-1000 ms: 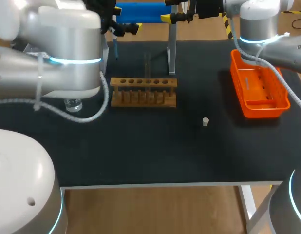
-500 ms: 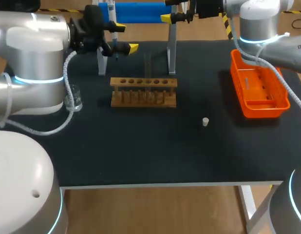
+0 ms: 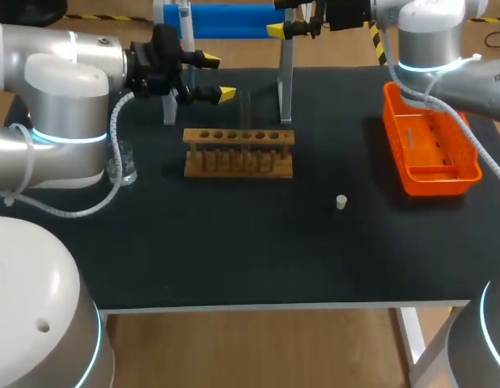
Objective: Invert the test tube, pick up the pipette, mount the tip to pipette, aspirate from beaker and dispense into the tube, eject the tip, return the pipette, and cap with the stopper.
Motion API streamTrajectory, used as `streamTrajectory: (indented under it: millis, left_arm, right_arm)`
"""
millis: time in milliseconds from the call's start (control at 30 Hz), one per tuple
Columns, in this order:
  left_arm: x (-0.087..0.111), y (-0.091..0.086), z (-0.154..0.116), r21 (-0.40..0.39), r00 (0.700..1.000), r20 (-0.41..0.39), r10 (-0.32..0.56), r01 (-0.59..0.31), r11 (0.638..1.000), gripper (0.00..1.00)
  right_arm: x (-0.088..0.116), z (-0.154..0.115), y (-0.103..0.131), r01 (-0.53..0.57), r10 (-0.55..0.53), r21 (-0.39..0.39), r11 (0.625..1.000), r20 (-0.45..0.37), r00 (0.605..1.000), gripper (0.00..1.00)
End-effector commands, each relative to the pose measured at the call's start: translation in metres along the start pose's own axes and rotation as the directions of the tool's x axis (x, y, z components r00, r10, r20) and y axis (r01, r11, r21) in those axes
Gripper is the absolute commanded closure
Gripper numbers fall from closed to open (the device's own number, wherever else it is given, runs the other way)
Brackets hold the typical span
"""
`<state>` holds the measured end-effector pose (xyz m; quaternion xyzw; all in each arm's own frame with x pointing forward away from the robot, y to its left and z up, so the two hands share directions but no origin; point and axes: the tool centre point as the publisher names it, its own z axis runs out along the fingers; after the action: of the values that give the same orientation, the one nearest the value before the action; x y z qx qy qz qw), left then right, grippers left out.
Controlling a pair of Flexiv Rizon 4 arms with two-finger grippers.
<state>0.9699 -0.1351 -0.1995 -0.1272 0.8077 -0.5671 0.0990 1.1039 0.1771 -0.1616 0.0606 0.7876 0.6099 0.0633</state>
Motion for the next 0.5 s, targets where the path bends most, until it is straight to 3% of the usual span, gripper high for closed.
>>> streamTrajectory:
  millis: [33, 500]
  left_arm:
    - [-0.01, 0.004, 0.01, -0.024, 0.999, -0.045, -0.004, 0.002, 1.0, 0.0]
    - [-0.013, 0.022, 0.035, -0.074, 0.995, -0.093, 0.028, -0.035, 0.997, 0.0]
  right_arm:
    - [-0.001, -0.001, 0.001, -0.001, 0.001, 0.004, 1.0, -0.005, 1.0, 0.0]
    - [-0.001, -0.001, 0.001, -0.001, 0.001, 0.004, 1.0, -0.005, 1.0, 0.0]
